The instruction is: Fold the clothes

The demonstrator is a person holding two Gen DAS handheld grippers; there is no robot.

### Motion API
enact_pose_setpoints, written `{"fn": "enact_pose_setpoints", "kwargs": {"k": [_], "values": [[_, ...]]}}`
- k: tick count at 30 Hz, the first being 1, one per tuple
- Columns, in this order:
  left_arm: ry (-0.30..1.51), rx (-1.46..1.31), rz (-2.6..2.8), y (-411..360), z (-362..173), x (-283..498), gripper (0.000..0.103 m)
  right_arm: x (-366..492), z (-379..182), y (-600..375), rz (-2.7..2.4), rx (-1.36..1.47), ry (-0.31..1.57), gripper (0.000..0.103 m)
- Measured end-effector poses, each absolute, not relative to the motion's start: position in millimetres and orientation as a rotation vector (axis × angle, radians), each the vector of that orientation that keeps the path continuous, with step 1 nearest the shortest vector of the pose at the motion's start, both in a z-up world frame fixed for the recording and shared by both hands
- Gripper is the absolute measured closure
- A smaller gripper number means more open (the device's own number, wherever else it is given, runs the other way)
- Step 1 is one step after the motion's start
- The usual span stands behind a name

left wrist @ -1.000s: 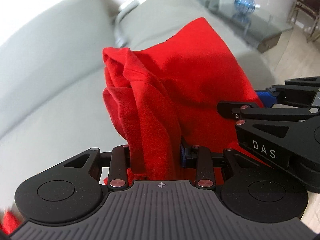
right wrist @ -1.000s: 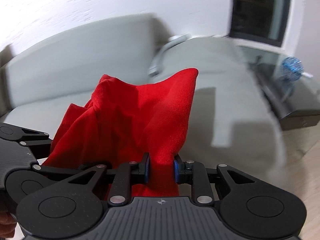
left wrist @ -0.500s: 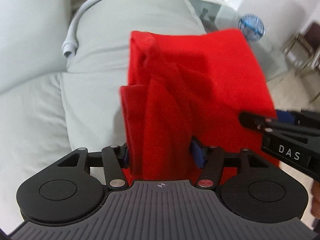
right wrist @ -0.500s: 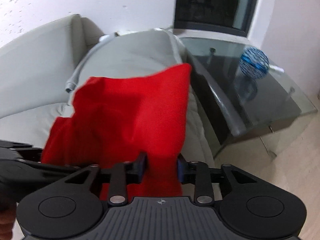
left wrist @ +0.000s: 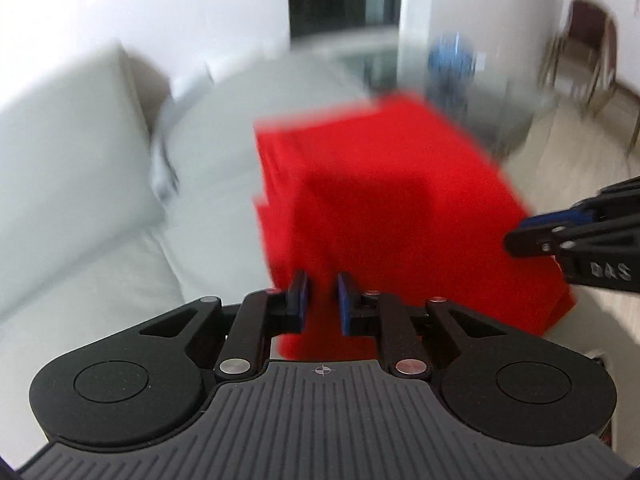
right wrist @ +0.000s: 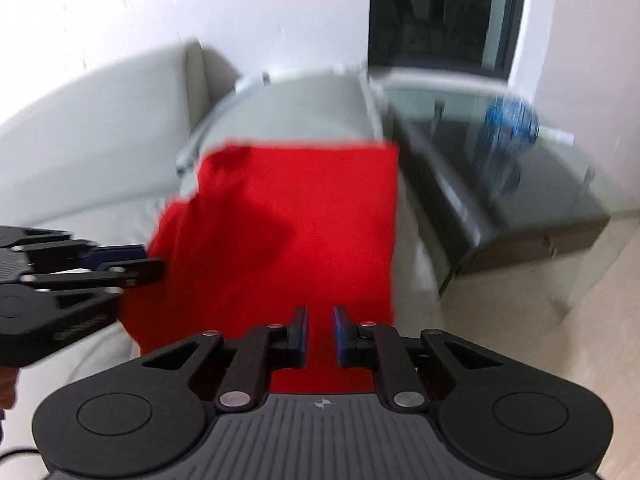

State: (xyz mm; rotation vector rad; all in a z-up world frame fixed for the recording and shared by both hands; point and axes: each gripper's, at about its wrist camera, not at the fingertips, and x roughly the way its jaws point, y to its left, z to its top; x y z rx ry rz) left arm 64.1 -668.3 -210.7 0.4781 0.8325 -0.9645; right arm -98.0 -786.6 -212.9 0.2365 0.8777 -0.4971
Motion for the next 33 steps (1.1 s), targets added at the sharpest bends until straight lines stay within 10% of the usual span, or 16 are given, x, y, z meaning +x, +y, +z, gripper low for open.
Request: {"fn": "enact_pose_setpoints", "kwargs": {"k": [11,19,33], "values": [[0.853,0.445,-0.897,-614.0,-155.1,57.1,0.057,-134.9,-149.0,-759.3,-0.51,0.302,0.791,0.076],[0.956,0.359,-0.784,-532.3,-98.4,5.3,0.044,-179.3,-86.8,-691.5,-0.484,0.278,0.811,0.029],[0.893,0.275,-0.717,-452.7,10.1,-74.5,0.03,-247.6,3.3,-615.5,-0.51,0.149,0.823,0.011]]}}
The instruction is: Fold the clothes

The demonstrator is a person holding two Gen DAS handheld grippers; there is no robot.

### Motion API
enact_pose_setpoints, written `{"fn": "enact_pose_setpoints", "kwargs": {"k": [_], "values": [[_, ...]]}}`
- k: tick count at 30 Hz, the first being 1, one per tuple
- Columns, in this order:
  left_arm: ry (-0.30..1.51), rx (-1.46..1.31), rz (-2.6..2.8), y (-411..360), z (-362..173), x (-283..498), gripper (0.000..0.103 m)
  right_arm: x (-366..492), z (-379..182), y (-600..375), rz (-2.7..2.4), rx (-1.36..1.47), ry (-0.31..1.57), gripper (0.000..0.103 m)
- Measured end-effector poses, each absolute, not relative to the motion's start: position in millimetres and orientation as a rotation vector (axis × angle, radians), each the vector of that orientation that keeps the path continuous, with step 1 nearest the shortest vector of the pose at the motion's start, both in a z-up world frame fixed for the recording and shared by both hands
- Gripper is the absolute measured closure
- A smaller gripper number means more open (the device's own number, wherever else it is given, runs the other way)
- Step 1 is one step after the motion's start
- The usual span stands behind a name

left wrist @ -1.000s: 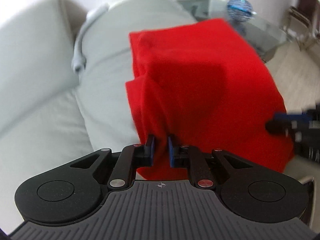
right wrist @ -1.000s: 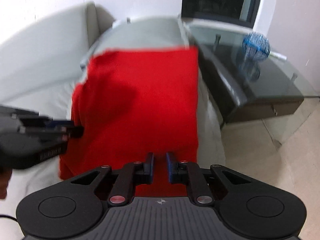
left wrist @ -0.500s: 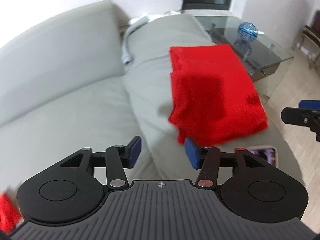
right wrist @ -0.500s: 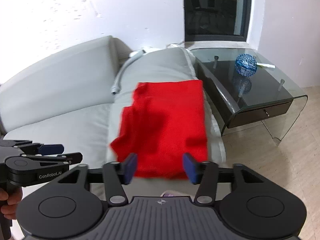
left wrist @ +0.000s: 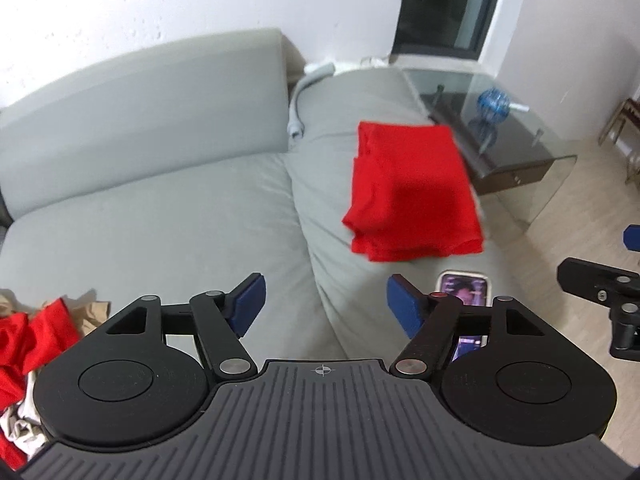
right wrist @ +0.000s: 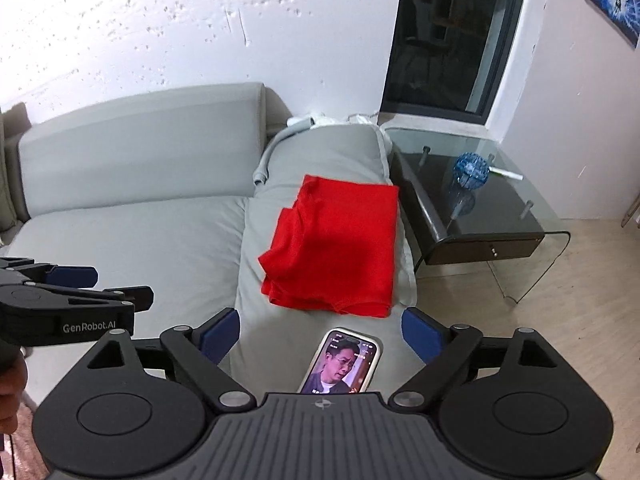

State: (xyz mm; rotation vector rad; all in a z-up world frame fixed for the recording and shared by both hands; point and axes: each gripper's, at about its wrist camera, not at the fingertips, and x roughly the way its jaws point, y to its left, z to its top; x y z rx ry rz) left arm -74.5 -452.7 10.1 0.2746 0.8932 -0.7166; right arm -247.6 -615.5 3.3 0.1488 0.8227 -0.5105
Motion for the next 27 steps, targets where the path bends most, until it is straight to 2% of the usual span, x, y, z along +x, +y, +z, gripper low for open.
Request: {"fn": "enact_pose_setpoints", "kwargs": {"k": [4,27], "values": [[0.9,0.265,-0.75,-444.0,21.0,-87.3,0.029,-255.4,13.9,-606.8,-0.522,0.142,0.825,0.006],[0.926,0.309,-0.803,-460.0,11.8,-107.8,0.029,-264.5,0.9,-604.0,-0.548,0.148,0.873,0.006]]}}
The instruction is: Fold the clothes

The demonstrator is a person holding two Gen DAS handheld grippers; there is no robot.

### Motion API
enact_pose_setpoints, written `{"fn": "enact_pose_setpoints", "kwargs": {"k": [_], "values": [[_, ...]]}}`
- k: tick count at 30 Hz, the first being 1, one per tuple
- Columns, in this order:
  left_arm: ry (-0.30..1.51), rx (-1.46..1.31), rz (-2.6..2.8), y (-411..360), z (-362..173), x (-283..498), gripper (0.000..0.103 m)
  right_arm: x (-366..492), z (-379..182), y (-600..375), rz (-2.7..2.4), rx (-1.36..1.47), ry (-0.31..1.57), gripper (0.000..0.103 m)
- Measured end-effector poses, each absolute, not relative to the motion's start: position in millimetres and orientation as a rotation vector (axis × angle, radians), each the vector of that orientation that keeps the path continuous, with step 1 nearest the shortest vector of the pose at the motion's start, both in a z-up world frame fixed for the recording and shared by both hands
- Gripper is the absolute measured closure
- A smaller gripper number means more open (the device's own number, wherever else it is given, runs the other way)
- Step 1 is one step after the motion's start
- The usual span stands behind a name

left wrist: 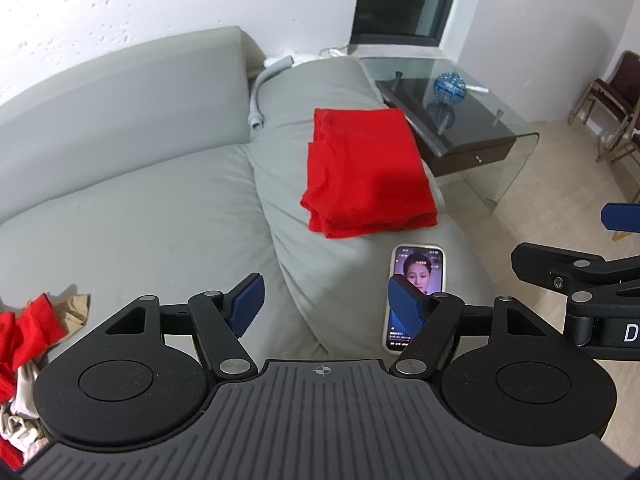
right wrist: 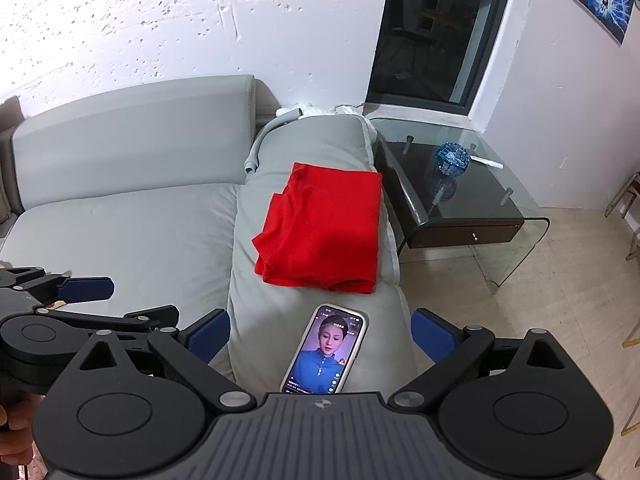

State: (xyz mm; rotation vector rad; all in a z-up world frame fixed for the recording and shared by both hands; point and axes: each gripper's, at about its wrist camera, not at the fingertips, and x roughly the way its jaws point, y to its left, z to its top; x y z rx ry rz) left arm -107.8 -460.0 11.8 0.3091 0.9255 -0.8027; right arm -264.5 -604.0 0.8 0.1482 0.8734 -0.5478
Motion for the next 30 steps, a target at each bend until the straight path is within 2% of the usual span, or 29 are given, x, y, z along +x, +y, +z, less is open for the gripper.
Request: {"fn": "enact_pose_setpoints", "kwargs": {"k": [30], "values": [[0.922,0.32,-0.795,-460.1,7.5,-106.9,0.029,-265.8,-4.8,-607.3,-0.545,0.175,0.867,0.006]]}}
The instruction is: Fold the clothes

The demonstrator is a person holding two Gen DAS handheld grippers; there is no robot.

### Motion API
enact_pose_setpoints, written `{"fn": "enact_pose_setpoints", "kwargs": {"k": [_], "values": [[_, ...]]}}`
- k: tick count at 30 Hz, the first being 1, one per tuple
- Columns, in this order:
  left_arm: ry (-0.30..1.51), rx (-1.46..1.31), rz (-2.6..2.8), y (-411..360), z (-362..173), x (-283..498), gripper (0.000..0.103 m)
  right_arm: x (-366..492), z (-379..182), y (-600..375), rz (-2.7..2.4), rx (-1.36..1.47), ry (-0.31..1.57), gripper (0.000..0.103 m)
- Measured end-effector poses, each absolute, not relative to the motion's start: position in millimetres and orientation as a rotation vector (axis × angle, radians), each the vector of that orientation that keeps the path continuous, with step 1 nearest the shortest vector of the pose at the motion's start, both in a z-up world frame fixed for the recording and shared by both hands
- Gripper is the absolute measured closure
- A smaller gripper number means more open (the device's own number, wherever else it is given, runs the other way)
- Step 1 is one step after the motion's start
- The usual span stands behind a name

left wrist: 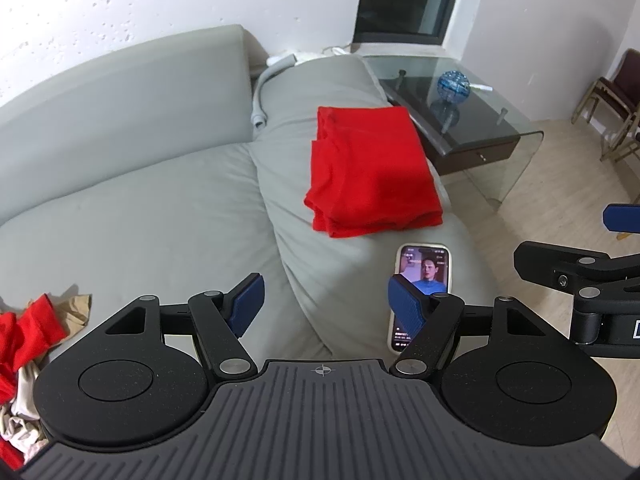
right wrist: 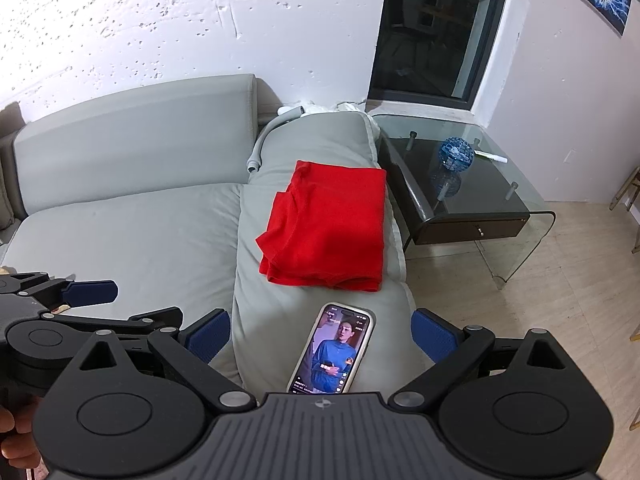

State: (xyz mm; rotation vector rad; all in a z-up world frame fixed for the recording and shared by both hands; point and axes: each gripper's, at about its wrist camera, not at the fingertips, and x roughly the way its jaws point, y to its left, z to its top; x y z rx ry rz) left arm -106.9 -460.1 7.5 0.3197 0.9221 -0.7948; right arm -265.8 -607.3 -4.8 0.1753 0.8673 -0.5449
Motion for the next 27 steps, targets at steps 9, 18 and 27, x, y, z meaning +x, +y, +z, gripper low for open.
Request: {"fn": "enact_pose_setpoints", "kwargs": {"k": [9,18,27], "values": [[0.918,0.326,-0.796,-461.5,7.5,-109.0,0.029,-265.0,-5.7,-608.2,-0.54,0.183,0.864,0.006],[0.917,0.331,-0.801,-464.8,7.5,-110.4,0.029,-265.7,-5.9,-608.2,-0.541,0.187,0.863,0.006],[0.918,0.327,-0.805,-467.2,7.8,-111.3,0.029,-266.9,-5.7,-609.2,-0.543,0.189,0.864,0.006]]}}
